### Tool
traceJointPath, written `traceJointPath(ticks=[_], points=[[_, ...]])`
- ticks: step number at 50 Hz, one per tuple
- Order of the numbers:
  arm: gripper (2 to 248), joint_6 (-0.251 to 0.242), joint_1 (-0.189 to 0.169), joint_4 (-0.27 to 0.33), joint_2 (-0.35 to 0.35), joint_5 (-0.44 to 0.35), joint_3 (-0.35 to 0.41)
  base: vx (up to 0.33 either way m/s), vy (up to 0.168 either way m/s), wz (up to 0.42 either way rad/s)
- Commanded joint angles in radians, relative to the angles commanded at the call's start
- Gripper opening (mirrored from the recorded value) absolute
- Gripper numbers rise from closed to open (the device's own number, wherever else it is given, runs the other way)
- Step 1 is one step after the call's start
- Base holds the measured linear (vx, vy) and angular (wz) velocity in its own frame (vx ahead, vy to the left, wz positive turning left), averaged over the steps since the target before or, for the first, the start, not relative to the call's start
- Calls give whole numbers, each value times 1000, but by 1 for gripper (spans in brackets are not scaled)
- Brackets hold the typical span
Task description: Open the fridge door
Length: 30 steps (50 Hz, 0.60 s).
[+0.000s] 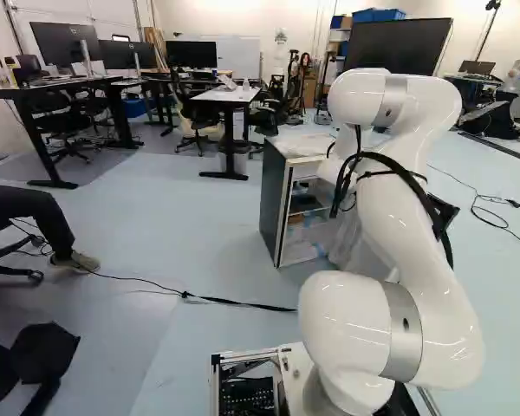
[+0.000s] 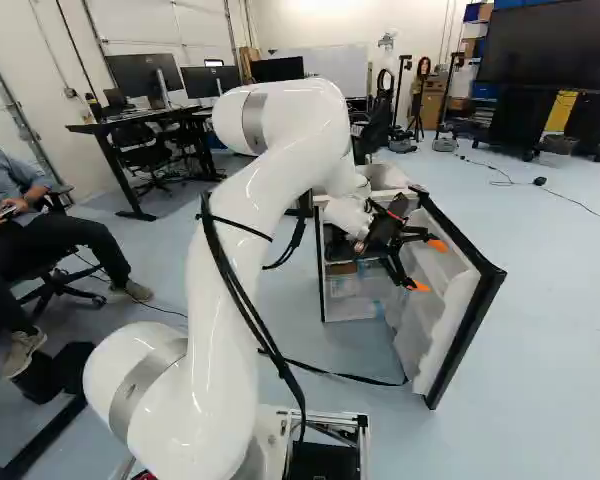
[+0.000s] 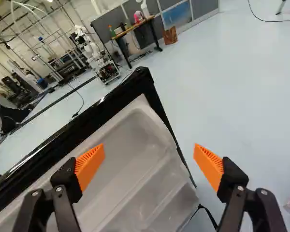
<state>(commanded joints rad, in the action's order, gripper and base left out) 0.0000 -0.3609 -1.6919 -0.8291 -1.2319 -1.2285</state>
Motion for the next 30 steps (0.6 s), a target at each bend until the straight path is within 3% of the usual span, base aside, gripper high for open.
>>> traceJointPath(ticks=[30], points=[[247,0,93,199,95,0,182,0,0,0]])
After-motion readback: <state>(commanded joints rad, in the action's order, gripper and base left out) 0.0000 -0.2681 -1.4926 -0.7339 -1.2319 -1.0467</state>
